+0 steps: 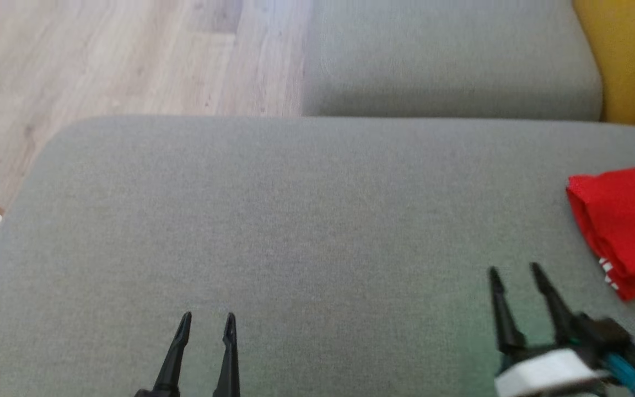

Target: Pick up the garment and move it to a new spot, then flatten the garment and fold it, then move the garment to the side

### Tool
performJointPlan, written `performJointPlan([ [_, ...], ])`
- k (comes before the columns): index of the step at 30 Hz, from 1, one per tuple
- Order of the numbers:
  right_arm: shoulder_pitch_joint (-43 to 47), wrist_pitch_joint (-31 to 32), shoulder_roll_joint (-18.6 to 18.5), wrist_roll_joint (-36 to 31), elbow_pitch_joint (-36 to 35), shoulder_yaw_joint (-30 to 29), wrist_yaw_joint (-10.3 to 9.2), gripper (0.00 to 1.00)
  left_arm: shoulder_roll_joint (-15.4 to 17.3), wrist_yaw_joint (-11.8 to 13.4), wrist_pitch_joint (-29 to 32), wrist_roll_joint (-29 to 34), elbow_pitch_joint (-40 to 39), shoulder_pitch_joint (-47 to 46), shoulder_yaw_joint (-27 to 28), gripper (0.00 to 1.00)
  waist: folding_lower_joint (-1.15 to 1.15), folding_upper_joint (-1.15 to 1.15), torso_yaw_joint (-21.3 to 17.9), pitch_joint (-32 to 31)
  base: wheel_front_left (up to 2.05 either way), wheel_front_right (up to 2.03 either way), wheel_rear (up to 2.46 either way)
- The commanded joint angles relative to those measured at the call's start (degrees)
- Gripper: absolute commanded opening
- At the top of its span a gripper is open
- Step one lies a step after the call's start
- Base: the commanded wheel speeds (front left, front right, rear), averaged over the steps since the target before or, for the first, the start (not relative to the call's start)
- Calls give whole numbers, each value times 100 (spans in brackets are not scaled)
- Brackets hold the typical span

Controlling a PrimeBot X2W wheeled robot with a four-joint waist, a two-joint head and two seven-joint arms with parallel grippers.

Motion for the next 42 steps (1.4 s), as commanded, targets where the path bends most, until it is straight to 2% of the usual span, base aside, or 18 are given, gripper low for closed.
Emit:
performJointPlan([
  [1,169,-76,9,-129,-610,-29,37,100,-37,-2,-37,-45,-240,-111,249,100,1,0,16,-105,0,0,0],
  [6,864,-77,25,-181,-1307,-232,37,100,-37,-32,-37,-49,-330,67,373,100,1,0,-25,-245,0,0,0],
  [18,1031,-78,27,-112,-1373,-328,37,100,-37,-105,-37,42,-350,180,462,100,1,0,-106,-379,0,0,0],
  [25,1024,-78,27,-153,-1334,-332,37,100,-37,-22,-37,59,-352,200,427,100,1,0,-148,-408,0,0,0],
  [26,1250,-18,77,-147,-1168,-446,0,0,2,-35,0,22,-154,376,266,0,1,0,-149,-409,0,0,0],
  [30,1282,-8,78,-94,-870,-429,-1,0,0,-49,6,-36,139,416,260,0,1,0,-154,-405,0,0,0],
  [42,1052,148,26,785,-790,-435,3,0,52,-142,156,-882,196,208,391,0,1,0,-194,-332,0,0,0],
])
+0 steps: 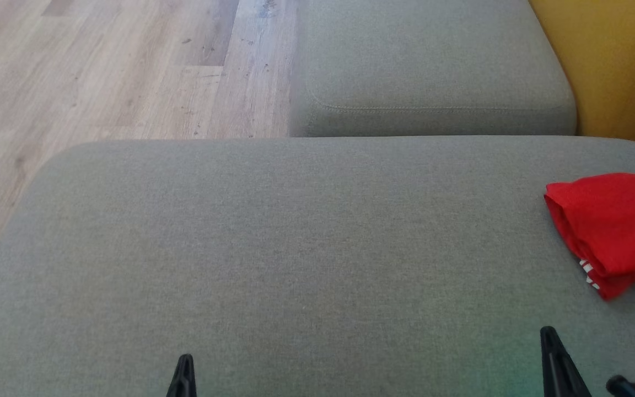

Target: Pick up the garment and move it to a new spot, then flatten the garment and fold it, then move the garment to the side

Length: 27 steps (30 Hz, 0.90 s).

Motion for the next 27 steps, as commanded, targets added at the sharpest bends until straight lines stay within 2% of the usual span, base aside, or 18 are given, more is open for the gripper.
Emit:
performJointPlan([
  [1,-293,42,-55,245,-145,-2,4,0,34,-46,19,-223,-139,-286,92,0,0,0,-7,14,0,0,0],
  [27,-768,394,-123,2023,24,-52,12,0,102,-265,359,-1935,23,-740,395,0,0,0,-90,164,0,0,0],
])
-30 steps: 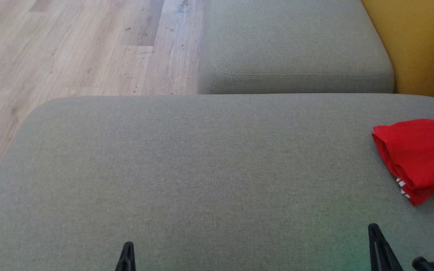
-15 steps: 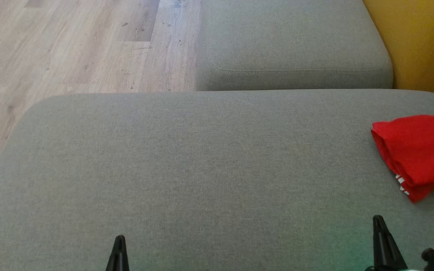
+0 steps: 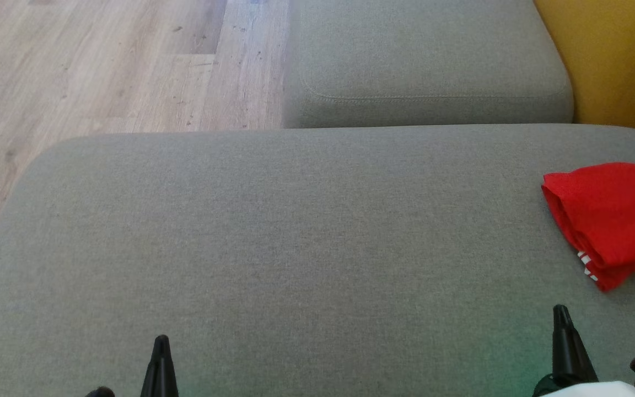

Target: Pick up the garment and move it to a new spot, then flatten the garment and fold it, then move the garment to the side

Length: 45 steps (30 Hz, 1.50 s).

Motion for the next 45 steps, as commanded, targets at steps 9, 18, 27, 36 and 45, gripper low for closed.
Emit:
performJointPlan([
  [9,-453,175,-126,744,-93,-32,15,0,72,-137,134,-697,-116,-435,258,0,0,0,-32,57,0,0,0],
  [18,-643,330,-140,1440,-26,-70,18,0,83,-221,287,-1363,-64,-609,402,0,0,0,-65,117,0,0,0],
  [27,-814,474,-149,2063,35,-109,21,0,88,-297,429,-1957,-15,-767,538,0,0,0,-95,171,0,0,0],
  [36,-966,603,-156,2612,89,-145,23,0,91,-364,558,-2480,28,-908,661,0,-1,0,-122,219,0,0,0],
  [45,-1156,768,-162,3298,157,-195,26,0,91,-448,724,-3134,83,-1084,820,0,-1,0,-155,280,0,0,0],
])
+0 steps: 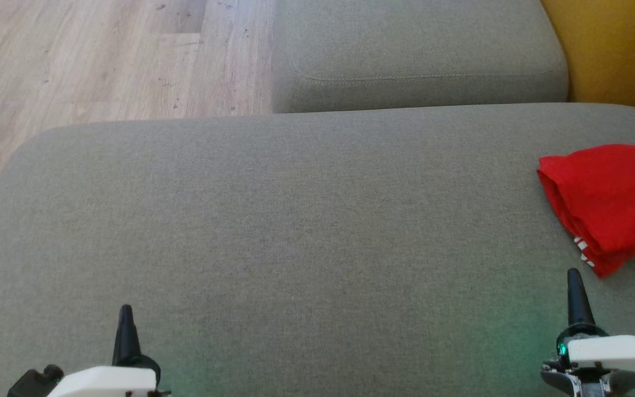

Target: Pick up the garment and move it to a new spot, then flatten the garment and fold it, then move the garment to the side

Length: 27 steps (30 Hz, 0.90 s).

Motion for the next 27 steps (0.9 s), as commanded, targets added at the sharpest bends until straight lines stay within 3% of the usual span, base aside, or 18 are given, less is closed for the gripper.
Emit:
performJointPlan([
  [1,-343,70,-141,212,-155,39,26,0,66,-57,35,-183,-134,-353,204,0,0,0,-6,10,0,0,0],
  [27,-820,492,-146,1914,16,-98,34,0,54,-267,461,-1800,4,-796,618,0,0,0,-89,161,0,0,0],
])
